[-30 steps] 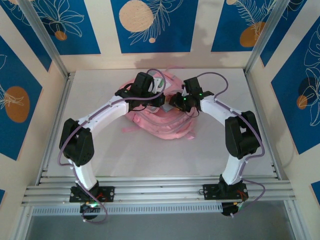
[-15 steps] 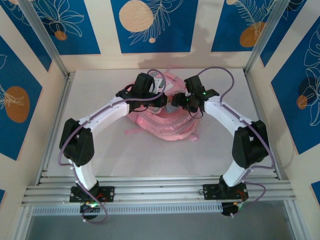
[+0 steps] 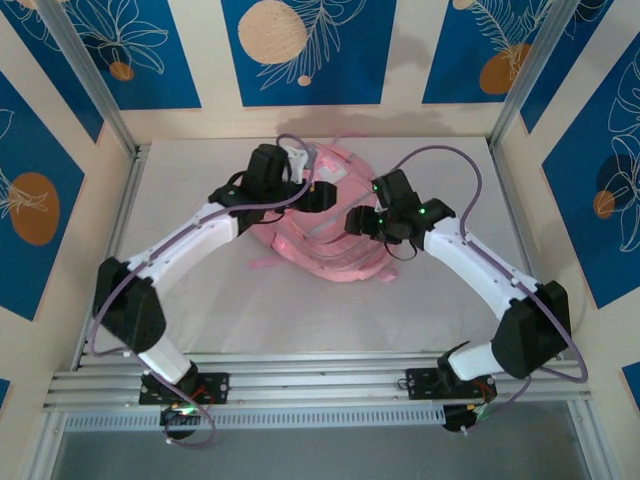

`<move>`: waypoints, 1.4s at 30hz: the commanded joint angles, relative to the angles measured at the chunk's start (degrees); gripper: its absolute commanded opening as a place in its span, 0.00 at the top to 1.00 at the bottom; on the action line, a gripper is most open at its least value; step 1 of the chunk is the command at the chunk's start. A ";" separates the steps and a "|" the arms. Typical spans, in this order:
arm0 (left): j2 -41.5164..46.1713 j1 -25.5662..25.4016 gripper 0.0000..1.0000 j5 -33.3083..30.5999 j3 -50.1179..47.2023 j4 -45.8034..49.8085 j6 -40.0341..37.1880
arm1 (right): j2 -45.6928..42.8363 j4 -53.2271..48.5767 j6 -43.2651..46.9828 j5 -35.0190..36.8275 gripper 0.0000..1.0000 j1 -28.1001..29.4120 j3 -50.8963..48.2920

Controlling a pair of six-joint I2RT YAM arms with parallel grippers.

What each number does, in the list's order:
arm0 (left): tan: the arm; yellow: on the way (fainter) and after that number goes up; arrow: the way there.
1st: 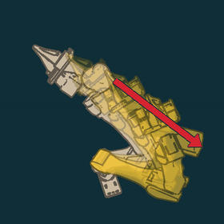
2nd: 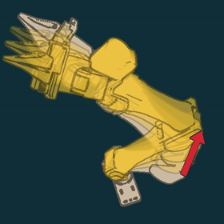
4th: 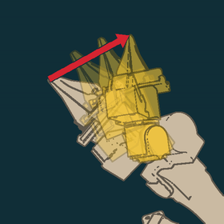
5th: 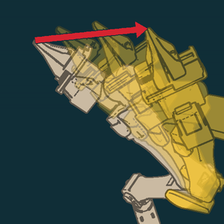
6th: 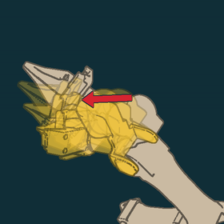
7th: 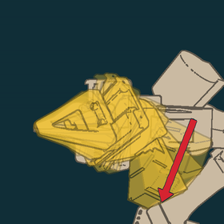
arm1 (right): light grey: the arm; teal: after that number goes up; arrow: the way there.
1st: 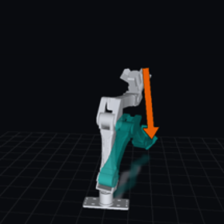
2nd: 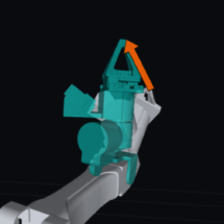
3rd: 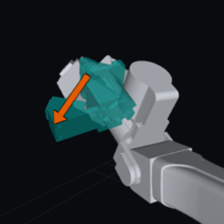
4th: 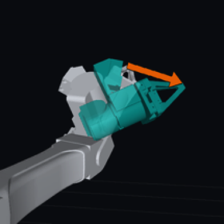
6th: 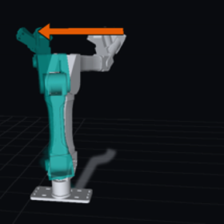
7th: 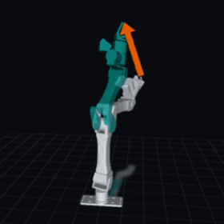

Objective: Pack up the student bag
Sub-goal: Close the student bag at the center of the table, then zip the student bag at the center of the table.

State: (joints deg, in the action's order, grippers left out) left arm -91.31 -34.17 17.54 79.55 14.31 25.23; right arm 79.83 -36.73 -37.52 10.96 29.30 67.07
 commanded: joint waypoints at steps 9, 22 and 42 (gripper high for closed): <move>8.18 4.26 0.27 0.30 -20.68 -4.60 -9.14 | -2.25 10.17 -5.92 -6.48 0.22 -2.67 -12.16; -2.06 4.82 0.25 7.62 -19.83 -13.62 -6.82 | -1.80 25.04 -6.30 -12.88 0.08 -8.73 -21.05; -0.18 -2.01 0.29 8.26 -21.10 0.54 -3.31 | 1.62 28.17 -7.44 -15.07 0.08 -8.47 -20.49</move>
State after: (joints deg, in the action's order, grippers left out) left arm -94.08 -34.26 24.69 59.51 8.62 22.35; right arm 80.71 -9.58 -44.42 -2.17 20.60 45.84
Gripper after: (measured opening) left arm 0.717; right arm 0.923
